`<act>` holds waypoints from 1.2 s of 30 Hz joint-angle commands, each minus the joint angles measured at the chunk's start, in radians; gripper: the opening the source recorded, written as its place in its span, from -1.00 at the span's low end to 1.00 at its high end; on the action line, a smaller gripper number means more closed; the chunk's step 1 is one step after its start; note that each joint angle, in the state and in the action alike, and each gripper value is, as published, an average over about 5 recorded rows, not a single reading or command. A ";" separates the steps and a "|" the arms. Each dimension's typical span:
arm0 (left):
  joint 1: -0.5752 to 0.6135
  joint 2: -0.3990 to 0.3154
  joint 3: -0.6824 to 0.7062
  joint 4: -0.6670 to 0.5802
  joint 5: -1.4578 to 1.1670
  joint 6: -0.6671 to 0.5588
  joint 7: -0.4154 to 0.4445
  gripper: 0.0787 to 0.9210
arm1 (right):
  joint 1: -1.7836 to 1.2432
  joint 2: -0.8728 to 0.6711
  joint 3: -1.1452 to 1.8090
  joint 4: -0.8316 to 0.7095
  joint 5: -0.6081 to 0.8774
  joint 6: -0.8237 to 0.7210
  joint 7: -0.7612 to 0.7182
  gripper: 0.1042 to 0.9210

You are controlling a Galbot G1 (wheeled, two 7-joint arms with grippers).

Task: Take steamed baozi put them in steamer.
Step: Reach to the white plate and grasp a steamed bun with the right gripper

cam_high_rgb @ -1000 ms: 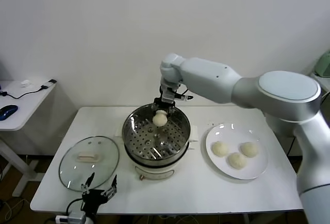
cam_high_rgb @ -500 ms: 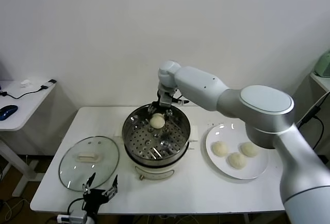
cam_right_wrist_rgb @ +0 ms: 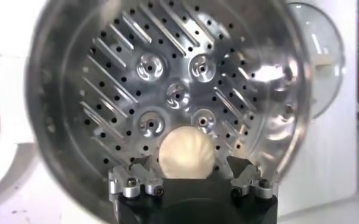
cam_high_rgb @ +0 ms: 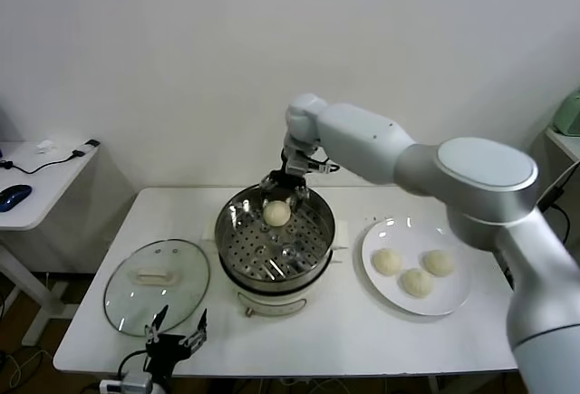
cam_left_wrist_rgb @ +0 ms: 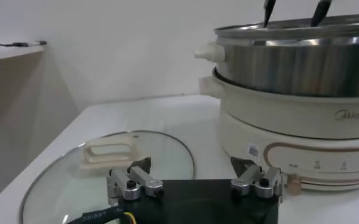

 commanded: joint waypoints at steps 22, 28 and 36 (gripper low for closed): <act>-0.013 -0.018 0.000 -0.001 0.003 0.005 0.002 0.77 | 0.027 -0.745 -0.346 0.618 0.395 -1.066 0.314 0.76; -0.008 -0.024 0.000 -0.002 0.010 0.005 0.003 0.77 | -0.163 -0.642 -0.181 0.474 0.360 -1.078 0.312 0.76; 0.002 -0.024 -0.004 -0.006 0.012 0.005 0.003 0.77 | -0.265 -0.541 -0.104 0.351 0.301 -1.061 0.303 0.76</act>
